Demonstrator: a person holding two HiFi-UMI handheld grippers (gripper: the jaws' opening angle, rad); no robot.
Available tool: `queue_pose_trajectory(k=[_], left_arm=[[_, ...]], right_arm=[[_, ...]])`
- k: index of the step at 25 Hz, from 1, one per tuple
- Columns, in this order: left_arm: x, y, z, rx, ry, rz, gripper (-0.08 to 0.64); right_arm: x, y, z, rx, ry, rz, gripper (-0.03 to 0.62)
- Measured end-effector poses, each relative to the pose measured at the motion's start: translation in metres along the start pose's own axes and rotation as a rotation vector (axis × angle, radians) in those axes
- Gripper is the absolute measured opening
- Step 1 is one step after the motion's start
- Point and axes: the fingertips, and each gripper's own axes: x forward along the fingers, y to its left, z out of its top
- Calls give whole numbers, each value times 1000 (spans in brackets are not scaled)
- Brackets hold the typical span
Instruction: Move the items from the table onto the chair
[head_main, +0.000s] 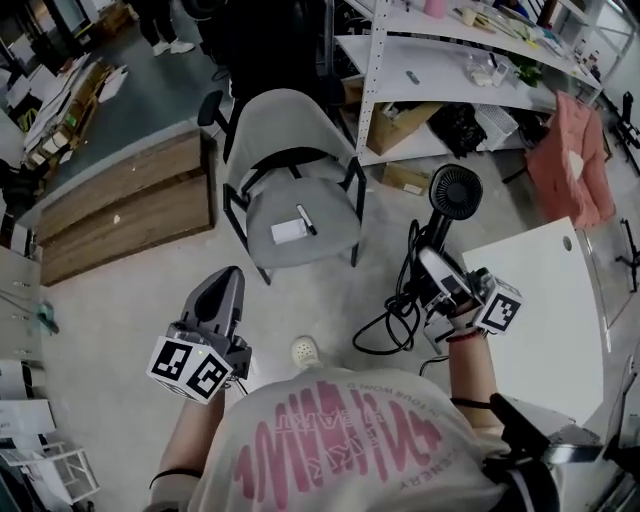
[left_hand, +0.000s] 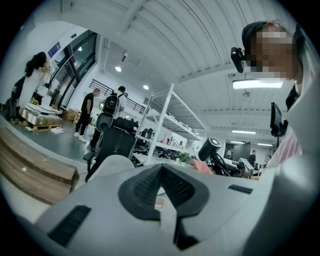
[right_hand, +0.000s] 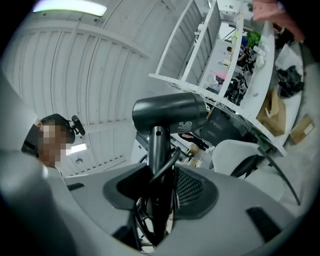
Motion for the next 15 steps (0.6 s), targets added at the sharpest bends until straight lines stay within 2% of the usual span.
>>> queue_pose_trajectory(k=[3, 8, 12, 15], left_arm=[[2, 41, 23, -12, -36, 26, 9], [5, 84, 34, 8, -41, 29, 9], [18, 96, 38, 30, -32, 16, 9], [22, 101, 43, 10, -61, 2, 9]], right_arm=[[41, -10, -4, 25, -8, -4, 174], [87, -31, -13, 53, -29, -17, 174], [112, -46, -21, 78, -15, -51, 174], [129, -62, -30, 106, 12, -72, 173]])
